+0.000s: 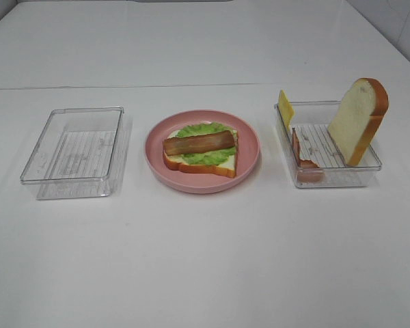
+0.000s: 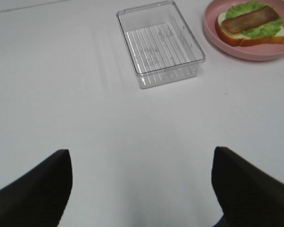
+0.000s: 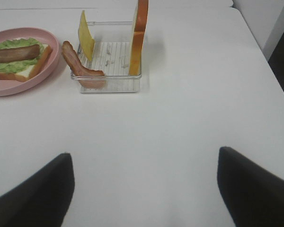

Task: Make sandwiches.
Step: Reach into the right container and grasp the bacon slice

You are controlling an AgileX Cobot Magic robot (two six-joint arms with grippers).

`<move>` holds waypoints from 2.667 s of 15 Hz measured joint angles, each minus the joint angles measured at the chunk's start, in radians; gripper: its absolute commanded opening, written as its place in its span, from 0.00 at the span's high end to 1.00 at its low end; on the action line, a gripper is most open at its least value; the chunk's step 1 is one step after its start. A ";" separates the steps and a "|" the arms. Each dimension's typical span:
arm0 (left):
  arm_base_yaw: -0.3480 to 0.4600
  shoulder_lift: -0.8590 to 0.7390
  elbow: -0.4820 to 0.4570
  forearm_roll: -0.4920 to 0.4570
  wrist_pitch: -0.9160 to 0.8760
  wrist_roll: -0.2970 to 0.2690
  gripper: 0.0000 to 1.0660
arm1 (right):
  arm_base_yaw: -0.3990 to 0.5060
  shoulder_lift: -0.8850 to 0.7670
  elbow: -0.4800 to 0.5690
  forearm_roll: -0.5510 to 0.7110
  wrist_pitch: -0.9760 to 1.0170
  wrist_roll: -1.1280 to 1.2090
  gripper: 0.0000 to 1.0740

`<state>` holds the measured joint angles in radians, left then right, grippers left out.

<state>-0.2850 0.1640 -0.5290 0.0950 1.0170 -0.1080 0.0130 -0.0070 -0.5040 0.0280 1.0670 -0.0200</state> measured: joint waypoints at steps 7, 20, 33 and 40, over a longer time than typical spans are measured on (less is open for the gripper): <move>0.000 -0.169 0.021 0.005 0.041 0.000 0.27 | 0.000 0.186 -0.021 0.028 -0.311 0.000 0.30; 0.000 -0.169 0.021 0.004 0.041 0.000 0.27 | 0.000 1.441 -0.692 0.328 -0.128 -0.191 0.30; 0.000 -0.169 0.021 0.003 0.041 0.000 0.27 | 0.197 2.105 -1.167 0.268 0.113 -0.054 0.38; 0.000 -0.169 0.021 0.003 0.041 0.000 0.27 | 0.197 2.165 -1.170 0.274 0.104 -0.054 0.79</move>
<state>-0.2850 -0.0050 -0.5080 0.0980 1.0580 -0.1080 0.2100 2.1580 -1.6740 0.3020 1.1710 -0.0740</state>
